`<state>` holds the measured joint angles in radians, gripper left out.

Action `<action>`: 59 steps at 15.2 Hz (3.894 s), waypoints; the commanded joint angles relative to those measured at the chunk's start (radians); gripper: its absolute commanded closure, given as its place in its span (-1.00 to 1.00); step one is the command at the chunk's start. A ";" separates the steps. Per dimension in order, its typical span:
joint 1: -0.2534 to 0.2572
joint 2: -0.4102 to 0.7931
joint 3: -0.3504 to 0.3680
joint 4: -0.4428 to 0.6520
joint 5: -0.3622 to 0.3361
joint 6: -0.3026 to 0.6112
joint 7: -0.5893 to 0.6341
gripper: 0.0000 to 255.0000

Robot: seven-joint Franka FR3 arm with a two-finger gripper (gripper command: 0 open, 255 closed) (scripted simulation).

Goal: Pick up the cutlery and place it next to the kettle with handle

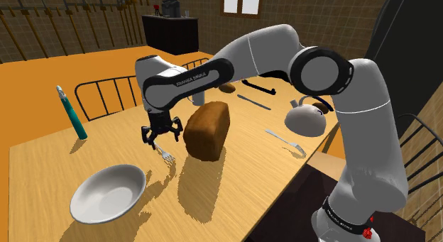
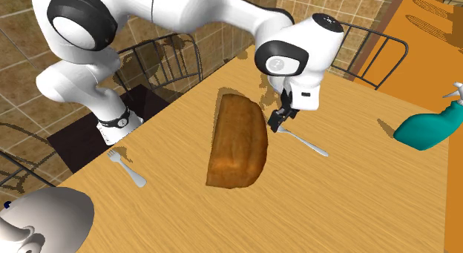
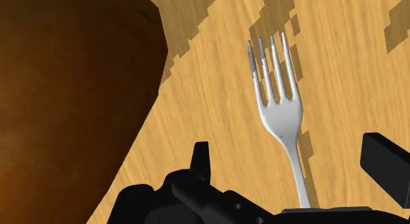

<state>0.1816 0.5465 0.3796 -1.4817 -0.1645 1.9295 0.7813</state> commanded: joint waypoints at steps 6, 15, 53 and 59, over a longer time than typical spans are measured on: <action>0.018 0.058 -0.008 0.005 -0.016 0.050 0.020 -1.00; 0.019 0.065 -0.010 -0.006 -0.019 0.067 0.022 -1.00; 0.034 -0.008 0.011 0.263 0.012 -0.268 0.005 1.00; 0.049 0.006 0.012 0.367 0.009 -0.358 0.004 1.00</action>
<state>0.2291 0.5525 0.3909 -1.1286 -0.1561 1.5864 0.7864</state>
